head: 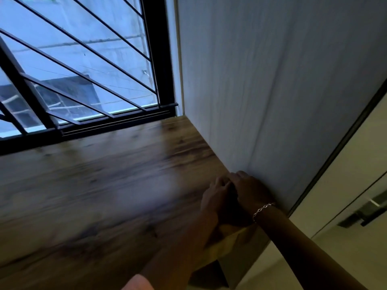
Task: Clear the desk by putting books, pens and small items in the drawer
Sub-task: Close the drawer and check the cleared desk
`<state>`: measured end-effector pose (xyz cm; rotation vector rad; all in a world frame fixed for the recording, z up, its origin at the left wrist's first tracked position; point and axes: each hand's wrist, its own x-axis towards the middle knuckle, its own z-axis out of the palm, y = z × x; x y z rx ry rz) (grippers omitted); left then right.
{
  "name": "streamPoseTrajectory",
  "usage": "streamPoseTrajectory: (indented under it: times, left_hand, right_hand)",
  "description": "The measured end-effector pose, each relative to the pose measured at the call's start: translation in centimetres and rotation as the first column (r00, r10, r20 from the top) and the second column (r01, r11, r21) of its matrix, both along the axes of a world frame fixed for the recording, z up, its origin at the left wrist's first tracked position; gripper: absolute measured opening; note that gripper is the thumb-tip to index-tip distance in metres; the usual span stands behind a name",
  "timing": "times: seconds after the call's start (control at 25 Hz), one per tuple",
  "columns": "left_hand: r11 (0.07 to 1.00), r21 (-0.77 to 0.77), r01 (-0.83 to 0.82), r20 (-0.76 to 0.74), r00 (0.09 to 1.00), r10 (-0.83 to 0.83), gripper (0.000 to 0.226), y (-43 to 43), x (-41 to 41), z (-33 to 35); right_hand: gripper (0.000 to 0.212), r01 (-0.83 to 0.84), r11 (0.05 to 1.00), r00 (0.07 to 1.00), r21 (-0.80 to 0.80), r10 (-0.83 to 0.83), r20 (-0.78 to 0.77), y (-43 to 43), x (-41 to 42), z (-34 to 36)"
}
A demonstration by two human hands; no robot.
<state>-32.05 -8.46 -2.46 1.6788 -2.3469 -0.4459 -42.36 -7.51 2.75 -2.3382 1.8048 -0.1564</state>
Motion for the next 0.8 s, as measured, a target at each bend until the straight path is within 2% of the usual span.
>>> streamPoseTrajectory:
  times: [0.12,0.24,0.36,0.48,0.6,0.72,0.8]
  left_hand:
    - [0.998,-0.008,-0.070,-0.074,0.995,0.069,0.040,0.8,1.0,-0.6]
    - [0.967,-0.050,-0.248,-0.194,0.953,0.234,0.029,1.8,3.7,-0.2]
    - [0.901,-0.045,-0.432,-0.333,0.857,0.394,0.017,3.7,7.3,1.3]
    - [0.839,-0.030,-0.544,-0.355,0.790,0.499,0.021,5.9,11.5,1.9]
    - [0.782,-0.031,-0.623,-0.386,0.729,0.565,0.020,8.9,16.4,2.3]
    - [0.692,-0.021,-0.722,-0.447,0.626,0.639,0.010,13.1,22.2,2.6]
    - [0.636,0.014,-0.772,-0.467,0.557,0.686,0.017,16.7,26.3,2.6]
  right_hand:
    - [0.032,-0.026,1.000,0.999,-0.008,0.027,0.037,0.0,0.7,-0.3]
    - [0.032,-0.044,0.999,0.997,-0.025,0.046,0.067,-0.1,2.5,-0.1]
    - [0.037,-0.108,0.994,0.984,-0.024,0.110,0.139,0.0,5.7,0.4]
    - [0.037,-0.214,0.977,0.957,-0.021,0.214,0.194,1.1,10.0,1.0]
    - [0.034,-0.347,0.933,0.901,-0.096,0.360,0.243,2.9,15.2,0.8]
    - [0.031,-0.454,0.884,0.844,-0.108,0.466,0.267,5.9,21.7,0.4]
    - [0.029,-0.505,0.853,0.802,-0.131,0.520,0.294,8.6,26.3,0.2]
